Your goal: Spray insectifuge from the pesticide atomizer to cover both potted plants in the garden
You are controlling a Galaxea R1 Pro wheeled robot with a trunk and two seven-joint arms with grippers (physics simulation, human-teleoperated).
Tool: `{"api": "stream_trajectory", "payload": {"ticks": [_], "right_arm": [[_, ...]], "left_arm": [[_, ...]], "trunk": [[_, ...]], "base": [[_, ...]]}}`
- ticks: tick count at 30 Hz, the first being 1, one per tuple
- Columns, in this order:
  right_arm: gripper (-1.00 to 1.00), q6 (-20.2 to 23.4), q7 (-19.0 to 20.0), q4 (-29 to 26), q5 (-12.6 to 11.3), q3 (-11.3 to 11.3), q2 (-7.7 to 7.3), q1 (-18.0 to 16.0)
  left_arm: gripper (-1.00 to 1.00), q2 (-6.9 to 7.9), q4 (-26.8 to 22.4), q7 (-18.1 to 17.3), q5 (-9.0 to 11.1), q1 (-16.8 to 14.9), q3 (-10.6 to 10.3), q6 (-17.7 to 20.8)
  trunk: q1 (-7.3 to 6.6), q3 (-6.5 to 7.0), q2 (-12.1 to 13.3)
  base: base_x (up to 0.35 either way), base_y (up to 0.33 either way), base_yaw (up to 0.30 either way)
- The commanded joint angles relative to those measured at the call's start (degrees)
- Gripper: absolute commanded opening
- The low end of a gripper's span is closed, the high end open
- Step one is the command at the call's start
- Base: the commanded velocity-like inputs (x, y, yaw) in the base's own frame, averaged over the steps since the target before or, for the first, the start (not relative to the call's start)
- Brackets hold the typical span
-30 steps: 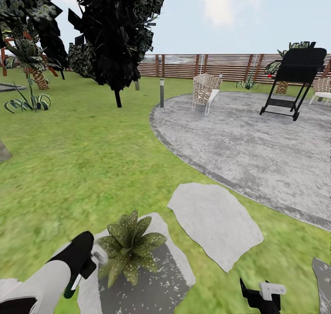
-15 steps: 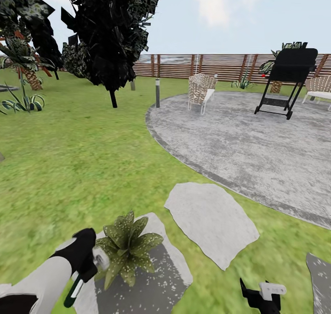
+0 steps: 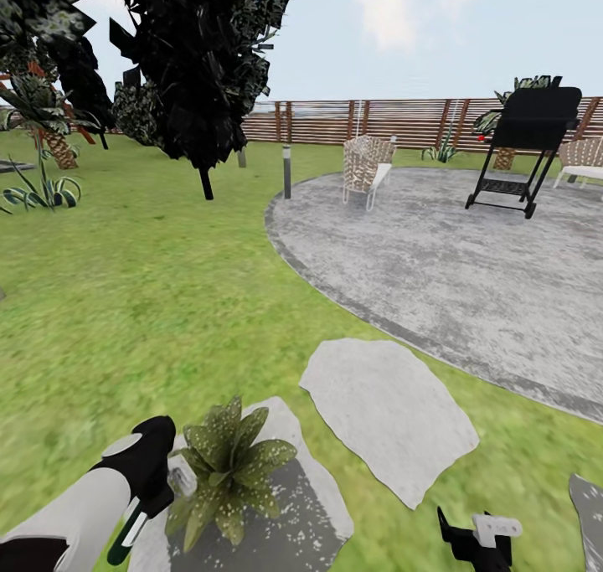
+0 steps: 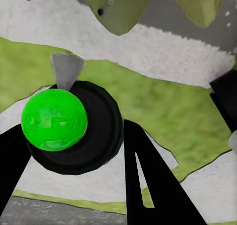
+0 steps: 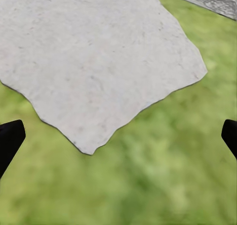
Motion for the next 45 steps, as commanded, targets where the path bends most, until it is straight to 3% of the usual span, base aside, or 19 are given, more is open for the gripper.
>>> {"api": "stream_trajectory", "payload": {"ticks": [1, 12, 24, 27, 30, 32, 34, 35, 39, 42, 45], "right_arm": [[1.0, -0.19, 0.58, 0.03, -0.01, -0.49, 0.01, -0.04], [1.0, -0.19, 0.58, 0.03, -0.01, -0.49, 0.01, -0.04], [1.0, -0.19, 0.58, 0.03, 0.0, -0.48, 0.02, -0.04], [1.0, -0.19, 0.58, 0.03, 0.03, -0.43, 0.07, -0.04], [1.0, -0.19, 0.58, 0.03, 0.06, -0.4, 0.1, -0.04], [1.0, -0.19, 0.58, 0.03, 0.07, -0.4, 0.1, -0.04], [1.0, -0.19, 0.58, 0.03, 0.07, -0.4, 0.1, -0.04], [1.0, -0.19, 0.58, 0.03, 0.07, -0.4, 0.1, -0.04], [1.0, -0.19, 0.58, 0.03, 0.08, -0.4, 0.1, -0.04], [1.0, -0.19, 0.58, 0.07, 0.08, -0.4, 0.1, -0.04], [1.0, -0.19, 0.58, 0.11, 0.08, -0.4, 0.1, -0.04]], "left_arm": [[-1.0, 0.04, -0.08, -0.49, -0.21, 0.0, -0.32, 0.27], [-1.0, 0.04, -0.14, -0.45, -0.19, 0.0, -0.32, 0.28], [-1.0, 0.21, -0.15, 0.0, 0.09, 0.27, 0.06, -0.35], [-1.0, 0.37, -1.06, 1.33, 0.47, 0.4, 0.34, -0.6], [-1.0, 0.86, -2.59, 4.95, 1.35, 0.53, 0.93, -0.75], [-1.0, 1.64, -2.83, 6.23, 3.62, 0.62, 2.96, -2.92], [-1.0, 2.79, -2.68, 8.64, 6.94, 0.76, 8.4, -10.22], [-1.0, 2.98, -2.66, 9.35, 7.7, 0.98, 11.39, -12.54], [-1.0, 3.56, -2.5, 9.89, 8.27, 2.14, 18.12, -18.08], [-1.0, 3.57, -2.05, 10.17, 8.59, 2.57, 20.85, -21.35], [-1.0, 3.51, -2.18, 10.44, 9.46, 3.24, 21.62, -22.58]], "trunk": [[-0.01, -0.05, -0.02], [-0.01, -0.05, -0.02], [-0.01, -0.05, -0.02], [-0.01, -0.05, -0.02], [-0.01, -0.05, -0.02], [-0.01, -0.05, -0.02], [-0.01, -0.05, -0.02], [-0.01, -0.05, -0.02], [-0.01, -0.05, -0.02], [-0.01, -0.05, -0.02], [-0.01, -0.05, -0.02]], "base": [[0.025, 0.0, 0.0], [-0.004, -0.004, 0.193], [-0.272, -0.132, 0.007], [-0.331, -0.011, 0.0], [-0.336, -0.001, 0.0], [-0.337, 0.0, 0.0], [-0.337, 0.0, 0.0], [-0.337, 0.0, 0.0], [-0.337, 0.0, 0.0], [-0.337, 0.0, 0.0], [-0.337, 0.0, 0.0]]}}
